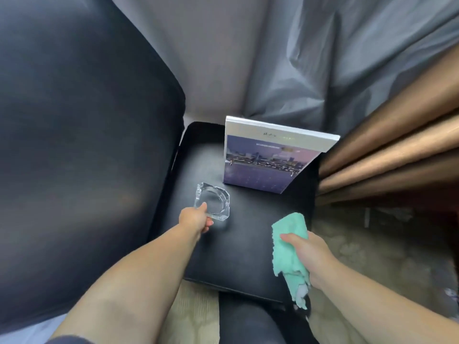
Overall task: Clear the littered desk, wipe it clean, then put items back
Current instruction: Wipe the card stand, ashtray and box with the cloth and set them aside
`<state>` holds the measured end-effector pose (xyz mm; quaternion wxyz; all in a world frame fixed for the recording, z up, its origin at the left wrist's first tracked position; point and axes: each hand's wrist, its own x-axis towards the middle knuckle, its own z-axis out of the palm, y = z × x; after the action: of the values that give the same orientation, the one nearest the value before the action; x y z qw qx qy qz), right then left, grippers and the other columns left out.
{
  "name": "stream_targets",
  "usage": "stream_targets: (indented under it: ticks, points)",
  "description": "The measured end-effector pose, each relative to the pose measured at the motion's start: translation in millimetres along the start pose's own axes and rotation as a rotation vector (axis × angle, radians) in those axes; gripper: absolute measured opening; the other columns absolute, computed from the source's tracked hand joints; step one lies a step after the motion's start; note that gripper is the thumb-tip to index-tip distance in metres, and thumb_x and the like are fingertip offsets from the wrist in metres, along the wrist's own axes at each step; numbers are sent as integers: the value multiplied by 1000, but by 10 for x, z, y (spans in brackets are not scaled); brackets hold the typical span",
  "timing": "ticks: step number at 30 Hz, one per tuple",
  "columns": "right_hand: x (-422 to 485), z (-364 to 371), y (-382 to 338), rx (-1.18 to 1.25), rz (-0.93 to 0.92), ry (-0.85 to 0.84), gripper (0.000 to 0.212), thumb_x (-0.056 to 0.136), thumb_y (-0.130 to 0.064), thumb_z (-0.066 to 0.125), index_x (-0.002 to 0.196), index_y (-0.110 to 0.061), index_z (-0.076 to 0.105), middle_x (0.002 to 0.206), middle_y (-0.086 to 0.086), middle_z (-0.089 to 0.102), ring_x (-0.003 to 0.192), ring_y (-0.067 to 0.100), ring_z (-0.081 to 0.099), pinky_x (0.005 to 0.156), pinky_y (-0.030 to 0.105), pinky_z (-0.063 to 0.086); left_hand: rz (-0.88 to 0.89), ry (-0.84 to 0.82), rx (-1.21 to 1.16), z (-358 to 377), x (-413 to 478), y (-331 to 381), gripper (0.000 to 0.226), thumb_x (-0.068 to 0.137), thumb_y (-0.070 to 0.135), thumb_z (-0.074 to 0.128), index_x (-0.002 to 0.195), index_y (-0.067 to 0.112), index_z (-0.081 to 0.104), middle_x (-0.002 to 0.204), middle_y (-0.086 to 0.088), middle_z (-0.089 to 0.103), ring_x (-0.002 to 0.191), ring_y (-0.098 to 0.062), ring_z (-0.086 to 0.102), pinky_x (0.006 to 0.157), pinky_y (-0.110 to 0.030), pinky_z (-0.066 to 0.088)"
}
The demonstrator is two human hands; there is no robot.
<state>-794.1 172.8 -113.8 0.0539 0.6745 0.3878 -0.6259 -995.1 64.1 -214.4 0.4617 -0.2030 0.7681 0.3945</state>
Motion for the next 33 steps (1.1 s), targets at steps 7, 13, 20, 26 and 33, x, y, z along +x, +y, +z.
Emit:
stream_targets:
  ticks: [7, 13, 20, 26, 33]
  points:
    - [290, 132, -78, 5, -6, 6, 17, 86, -12, 64, 103, -12, 61, 97, 14, 69, 85, 32, 68, 73, 37, 55, -1, -23, 38, 257, 482, -9, 28, 97, 22, 50, 71, 11, 48, 63, -8, 54, 52, -15, 51, 48, -26, 41]
    - [477, 207, -300, -26, -74, 13, 20, 85, -12, 65, 104, -15, 59, 96, 8, 68, 84, 27, 67, 73, 34, 53, -110, 49, 43, 231, 587, -223, 25, 97, 18, 48, 73, 9, 46, 65, -8, 53, 50, -16, 49, 50, -26, 42]
    - [319, 122, -328, -29, -73, 32, 25, 86, -9, 64, 108, -14, 56, 95, 7, 65, 83, 25, 65, 70, 33, 52, 39, 51, 327, 110, 168, -164, 21, 91, 19, 47, 85, 2, 57, 67, -10, 58, 70, -30, 61, 65, -30, 44]
    - [67, -288, -512, 72, -133, 139, 38, 84, -7, 64, 121, -13, 57, 108, 10, 65, 94, 32, 64, 90, 48, 51, 299, -153, 562, 547, -620, 208, 23, 84, 14, 47, 63, 19, 43, 61, -1, 48, 65, -26, 53, 65, -27, 38]
    - [-601, -1638, -559, 254, -220, 242, 26, 84, -2, 63, 109, -8, 60, 101, 14, 68, 92, 32, 66, 89, 48, 52, 603, -675, 688, 1869, -2198, 566, 11, 86, 24, 60, 80, 15, 60, 77, -8, 63, 65, -21, 57, 56, -29, 45]
